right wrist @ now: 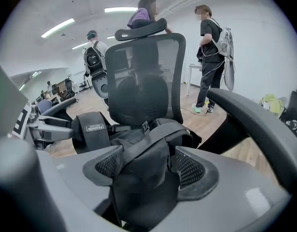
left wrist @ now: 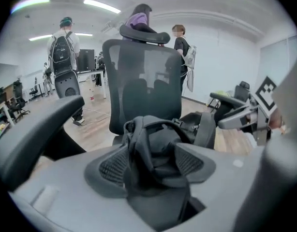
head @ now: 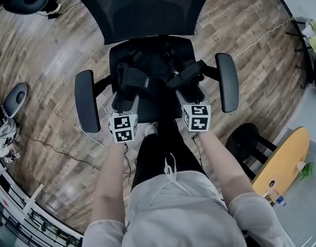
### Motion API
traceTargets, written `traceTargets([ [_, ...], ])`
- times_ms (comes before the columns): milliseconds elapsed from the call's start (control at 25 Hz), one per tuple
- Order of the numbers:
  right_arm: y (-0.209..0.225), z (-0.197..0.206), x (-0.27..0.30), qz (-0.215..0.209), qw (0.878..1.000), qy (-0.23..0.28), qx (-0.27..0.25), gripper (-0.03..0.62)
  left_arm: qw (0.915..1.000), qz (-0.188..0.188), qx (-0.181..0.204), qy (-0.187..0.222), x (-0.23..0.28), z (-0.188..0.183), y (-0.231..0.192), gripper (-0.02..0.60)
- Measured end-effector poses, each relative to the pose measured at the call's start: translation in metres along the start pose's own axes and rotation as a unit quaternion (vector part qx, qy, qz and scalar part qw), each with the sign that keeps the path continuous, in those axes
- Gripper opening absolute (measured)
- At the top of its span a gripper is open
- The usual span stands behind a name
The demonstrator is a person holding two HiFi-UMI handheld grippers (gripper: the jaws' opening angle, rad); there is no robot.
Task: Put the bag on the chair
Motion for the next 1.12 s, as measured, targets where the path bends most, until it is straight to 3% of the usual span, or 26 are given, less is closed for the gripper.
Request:
traceTargets([
  [160, -0.018, -0.003, -0.041, 0.01, 0.999, 0.03, 0.007, 0.213, 0.9989, 0.008, -0.02, 0.042, -0.044, -0.017, 0.005, 0.233],
  [280, -0.032, -0.012, -0.073, 0.017, 0.998, 0.06, 0.005, 0.083, 0.9962, 0.011, -0.035, 0.078, -0.079, -0.034, 0.007, 0.073],
  [360, -0.042, -0.02, -0.095, 0.02, 0.997, 0.08, 0.004, 0.012, 0.9939, 0.016, -0.041, 0.101, -0.103, -0.046, 0.009, 0.029],
  [680, -0.101, -0.065, -0.194, -0.02, 0.985, 0.169, -0.025, 0.0, 0.9796, 0.046, -0.036, 0.192, -0.213, -0.105, 0.018, 0.006],
  [920, -0.147, -0.101, -0.272, -0.042, 0.967, 0.244, -0.061, 0.0, 0.96, 0.055, -0.028, 0.273, -0.302, -0.154, 0.016, 0.006],
  [1120, -0.171, -0.124, -0.327, -0.046, 0.952, 0.294, -0.075, 0.0, 0.9497, 0.054, -0.027, 0.307, -0.367, -0.179, 0.01, 0.006],
])
Point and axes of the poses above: the fingertips, and each gripper's own axes: x forward along the fingers, y to its right, z out of its underside, the point moved 1 cm from there along -x, backward along the fingers, and after that the axes turned 8 degrees about -z, right-handed, at the moved point
